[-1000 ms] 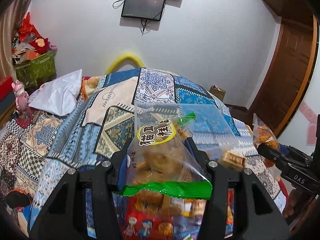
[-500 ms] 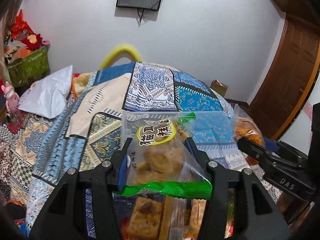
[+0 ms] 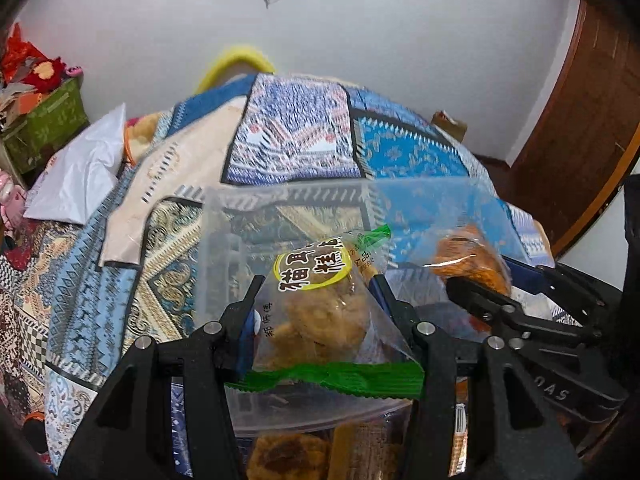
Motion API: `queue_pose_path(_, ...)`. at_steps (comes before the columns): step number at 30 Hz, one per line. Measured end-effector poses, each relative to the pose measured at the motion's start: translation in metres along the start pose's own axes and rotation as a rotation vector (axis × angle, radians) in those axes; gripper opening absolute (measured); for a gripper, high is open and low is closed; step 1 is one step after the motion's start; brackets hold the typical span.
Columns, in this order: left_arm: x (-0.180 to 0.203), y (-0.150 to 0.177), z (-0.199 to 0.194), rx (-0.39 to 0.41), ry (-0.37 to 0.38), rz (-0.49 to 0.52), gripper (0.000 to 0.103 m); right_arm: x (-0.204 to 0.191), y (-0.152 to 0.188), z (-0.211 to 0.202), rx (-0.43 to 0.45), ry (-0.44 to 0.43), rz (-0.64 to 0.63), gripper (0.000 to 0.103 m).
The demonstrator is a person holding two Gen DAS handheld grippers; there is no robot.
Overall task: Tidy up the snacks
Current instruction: 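Lift the orange cracker bag with the right gripper toward the clear box, then drop the cracker bag into the box with the right gripper while the left gripper drops its snack bag in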
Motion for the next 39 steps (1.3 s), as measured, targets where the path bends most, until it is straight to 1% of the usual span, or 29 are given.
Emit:
queue_pose_path(3,0.0,0.0,0.011,-0.036,-0.002,-0.001,0.051,-0.002,0.0,0.011,-0.035,0.007,-0.013,0.049)
queue_pose_path(8,-0.005,0.0,0.025,-0.092,-0.007,-0.027,0.051,-0.001,-0.003,0.017,-0.062,0.008,-0.024,0.05)
queue_pose_path(11,-0.007,-0.001,0.026,-0.097,-0.011,-0.035,0.052,-0.004,-0.003,0.018,-0.079,0.026,-0.038,0.052)
queue_pose_path(14,-0.009,0.0,0.022,-0.105,0.0,-0.04,0.052,-0.005,-0.003,0.019,-0.087,0.043,-0.041,0.054)
queue_pose_path(15,-0.009,0.001,0.019,-0.103,0.004,-0.038,0.054,-0.005,-0.002,0.017,-0.087,0.044,-0.039,0.054)
queue_pose_path(17,-0.01,0.003,0.012,-0.093,0.009,-0.031,0.057,-0.005,-0.002,0.013,-0.08,0.039,-0.033,0.058)
queue_pose_path(19,-0.009,0.004,-0.001,-0.066,0.013,-0.024,0.061,-0.004,-0.003,0.007,-0.065,0.034,-0.022,0.06)
queue_pose_path(21,-0.008,0.005,-0.015,-0.032,0.014,-0.015,0.067,-0.004,-0.002,-0.004,-0.048,0.019,-0.013,0.061)
queue_pose_path(24,-0.008,0.007,-0.036,0.007,0.008,-0.001,0.067,-0.007,0.002,-0.026,-0.012,-0.007,-0.003,0.062)
queue_pose_path(27,-0.009,0.015,-0.06,0.045,0.006,0.018,0.068,-0.012,0.01,-0.051,0.031,-0.009,-0.004,0.065)
queue_pose_path(29,-0.01,0.025,-0.079,0.07,0.001,0.031,0.069,-0.016,0.016,-0.066,0.059,-0.007,-0.007,0.071)
queue_pose_path(34,-0.016,0.06,-0.116,0.11,-0.012,0.059,0.072,-0.031,0.04,-0.102,0.13,0.008,-0.025,0.073)
queue_pose_path(38,-0.023,0.095,-0.139,0.122,-0.028,0.075,0.078,-0.046,0.063,-0.117,0.149,0.006,-0.038,0.074)
queue_pose_path(39,-0.025,0.103,-0.142,0.122,-0.032,0.077,0.078,-0.049,0.07,-0.12,0.151,0.005,-0.04,0.074)
Point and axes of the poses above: each gripper's, at about its wrist camera, not at the fingertips, and z roughly the way its jaws point, x to its right, y to its underside, the point moved 2 cm from there along z, roughly the way its jaws point, and after that the axes turned 13 degrees about -x, right-handed, at the moved point
